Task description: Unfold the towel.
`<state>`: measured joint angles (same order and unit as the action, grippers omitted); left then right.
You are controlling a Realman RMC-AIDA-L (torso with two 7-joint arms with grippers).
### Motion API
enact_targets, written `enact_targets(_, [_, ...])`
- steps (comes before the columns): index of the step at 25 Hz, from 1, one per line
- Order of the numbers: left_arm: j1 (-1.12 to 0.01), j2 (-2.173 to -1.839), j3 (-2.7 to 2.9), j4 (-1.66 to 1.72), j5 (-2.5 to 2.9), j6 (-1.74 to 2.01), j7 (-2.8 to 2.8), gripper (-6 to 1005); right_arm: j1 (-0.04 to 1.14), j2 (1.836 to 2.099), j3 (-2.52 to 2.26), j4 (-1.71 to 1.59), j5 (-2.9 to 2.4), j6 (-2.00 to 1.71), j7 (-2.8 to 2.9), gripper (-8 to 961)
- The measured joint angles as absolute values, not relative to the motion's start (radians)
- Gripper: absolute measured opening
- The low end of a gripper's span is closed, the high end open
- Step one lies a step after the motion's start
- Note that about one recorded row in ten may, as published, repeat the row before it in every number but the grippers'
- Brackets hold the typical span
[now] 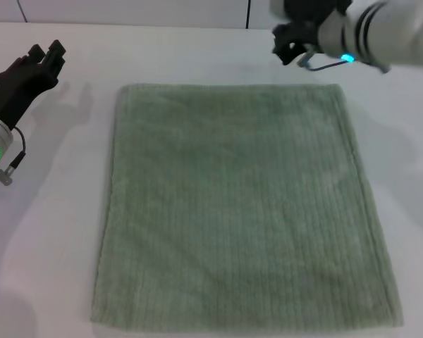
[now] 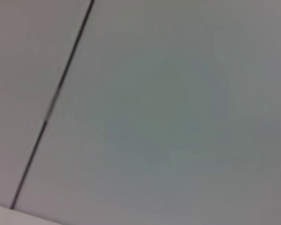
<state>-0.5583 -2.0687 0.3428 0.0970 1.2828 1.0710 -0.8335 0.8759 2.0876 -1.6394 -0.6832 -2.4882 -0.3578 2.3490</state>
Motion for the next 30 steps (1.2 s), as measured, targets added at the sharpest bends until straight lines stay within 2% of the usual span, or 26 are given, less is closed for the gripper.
enact_targets(1, [-0.561,-2.069,0.343,0.086,1.262,1.064,-0.809,448,0.822,2.088,-1.785,-0.688,-2.435,-0.152,2.350,11])
enact_targets(4, [-0.565,-2.070,0.342,0.055,1.202,1.058,-0.732,451,0.775,2.088,-1.906,-0.687,-2.415,0.034,2.351,12])
enact_targets(6, [-0.567,-2.071,0.342,0.045,1.186,1.057,-0.704,453,0.707,2.091,-2.067,-0.654,-2.410,0.325,2.360,13])
enact_targets(11, [-0.578,-2.073,0.316,-0.002,1.117,1.052,-0.594,457,0.638,2.092,-2.225,-0.538,-2.408,0.691,2.527,14])
enact_targets(13, [-0.585,-2.074,0.248,-0.032,1.112,1.045,-0.526,458,0.616,2.092,-2.232,-0.526,-2.407,0.744,2.560,15])
enact_targets(16, [-0.585,-2.074,0.208,-0.047,1.113,1.045,-0.490,461,0.514,2.092,-2.238,-0.509,-2.406,0.930,2.706,16])
enact_targets(22, [-0.580,-2.072,0.200,-0.048,1.130,1.051,-0.454,466,0.441,2.091,-2.225,-0.410,-2.400,1.108,2.912,119])
enact_targets(26, [-0.574,-2.073,0.187,-0.049,1.127,1.052,-0.432,680,0.415,2.089,-2.211,-0.375,-2.354,1.137,2.955,187])
enact_targets(27, [-0.574,-2.073,0.187,-0.049,1.127,1.052,-0.432,696,0.409,2.089,-2.207,-0.373,-2.347,1.141,2.955,204])
enact_targets(30, [-0.569,-2.073,0.158,-0.051,1.126,1.050,-0.429,743,0.402,2.089,-2.199,-0.363,-2.343,1.148,2.954,334])
